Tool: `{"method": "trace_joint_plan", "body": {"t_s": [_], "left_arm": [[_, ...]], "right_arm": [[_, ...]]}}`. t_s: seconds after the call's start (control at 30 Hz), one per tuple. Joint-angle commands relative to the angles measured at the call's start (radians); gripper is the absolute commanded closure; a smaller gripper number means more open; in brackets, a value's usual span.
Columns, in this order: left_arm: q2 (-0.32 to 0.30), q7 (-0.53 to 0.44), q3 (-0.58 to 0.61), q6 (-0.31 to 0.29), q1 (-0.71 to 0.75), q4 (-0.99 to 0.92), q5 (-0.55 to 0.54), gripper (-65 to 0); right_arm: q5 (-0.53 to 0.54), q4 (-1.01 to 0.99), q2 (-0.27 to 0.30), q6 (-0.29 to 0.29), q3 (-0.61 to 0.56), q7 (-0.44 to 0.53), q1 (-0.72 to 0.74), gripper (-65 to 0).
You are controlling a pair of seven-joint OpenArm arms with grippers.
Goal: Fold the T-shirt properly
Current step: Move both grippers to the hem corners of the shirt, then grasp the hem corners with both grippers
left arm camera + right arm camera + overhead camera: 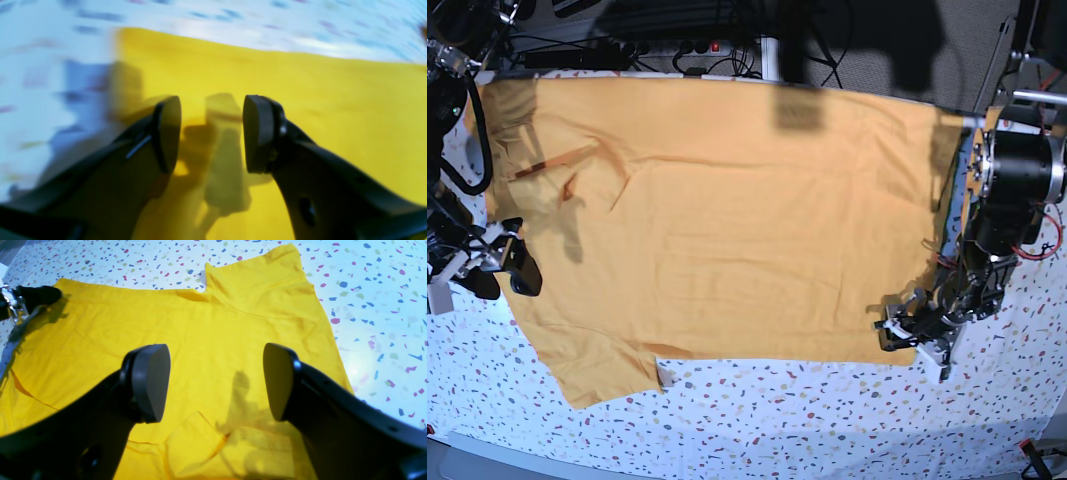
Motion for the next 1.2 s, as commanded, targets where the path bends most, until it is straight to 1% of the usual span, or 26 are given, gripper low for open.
{"method": "trace_joint_plan", "body": {"t_s": [0.0,0.07,0.1,0.13,0.17,0.23,0.27,0.3,0.4,0.47,0.53,0.6,0.77,1.0,1.07,1.1,1.17], "left_arm": [[-0.025,-0.033,-0.001,0.037,-0.042,0.032,-0.013,-29.0],[-0.045,-0.054,-0.001,0.166,-0.042,0.042,-0.014,-29.0],[-0.053,-0.053,-0.001,0.200,-0.042,0.042,-0.017,-29.0],[-0.059,-0.042,-0.001,0.198,-0.038,0.039,-0.018,-29.0],[-0.061,-0.020,-0.001,0.183,-0.033,0.039,-0.018,-29.0],[-0.058,0.011,-0.001,0.099,-0.016,0.039,-0.042,-29.0],[-0.052,0.015,-0.001,0.067,-0.006,0.039,-0.066,-29.0],[-0.046,0.014,-0.001,0.055,0.006,0.039,-0.084,-29.0],[-0.021,-0.014,-0.001,0.055,0.030,0.039,-0.076,-29.0],[-0.008,-0.038,-0.001,0.056,0.040,0.039,-0.038,-29.0],[0.003,-0.042,-0.001,0.055,0.042,0.039,-0.007,-29.0],[0.012,-0.043,-0.001,0.055,0.041,0.039,-0.006,-29.0],[0.014,-0.083,-0.001,0.055,0.039,0.039,-0.006,-29.0],[0.016,-0.084,-0.001,0.056,0.041,0.039,-0.006,-29.0],[0.016,-0.099,-0.001,0.056,0.040,0.040,-0.006,-28.9],[0.016,-0.110,-0.001,0.056,0.041,0.040,-0.006,-27.9],[0.016,-0.129,-0.001,0.056,0.041,0.040,-0.006,-22.3]], "right_arm": [[0.017,0.018,0.019,0.015,0.006,0.021,0.016,-43.0],[0.017,0.018,0.019,0.015,0.006,0.021,0.016,-43.0],[0.018,0.018,0.019,0.015,0.006,0.021,0.016,-43.0],[0.017,0.018,0.019,0.015,0.006,0.021,0.016,-43.0],[0.018,0.018,0.019,0.015,0.006,0.021,0.016,-43.0],[0.018,0.018,0.018,0.015,0.006,0.021,0.016,-43.0],[0.018,0.018,0.018,0.015,0.006,0.021,0.016,-43.0],[0.018,0.018,0.014,0.015,0.006,0.021,0.016,-43.0],[0.017,0.018,-0.011,0.015,0.006,0.019,0.016,-43.0],[0.017,0.018,-0.032,0.015,0.006,0.007,0.016,-43.0],[0.017,0.018,-0.049,0.015,0.006,-0.005,0.016,-43.0],[0.018,0.018,-0.062,0.015,0.006,-0.010,0.016,-43.0],[0.017,0.018,-0.064,0.015,0.006,-0.014,0.016,-43.0],[0.017,0.018,-0.064,0.015,0.006,-0.016,0.016,-43.0],[0.017,0.018,-0.064,0.015,0.006,-0.016,0.016,-43.0],[0.017,0.018,-0.064,0.015,0.006,-0.016,0.016,-43.0],[0.017,0.018,-0.064,0.015,0.006,-0.016,0.016,-43.0]]}}
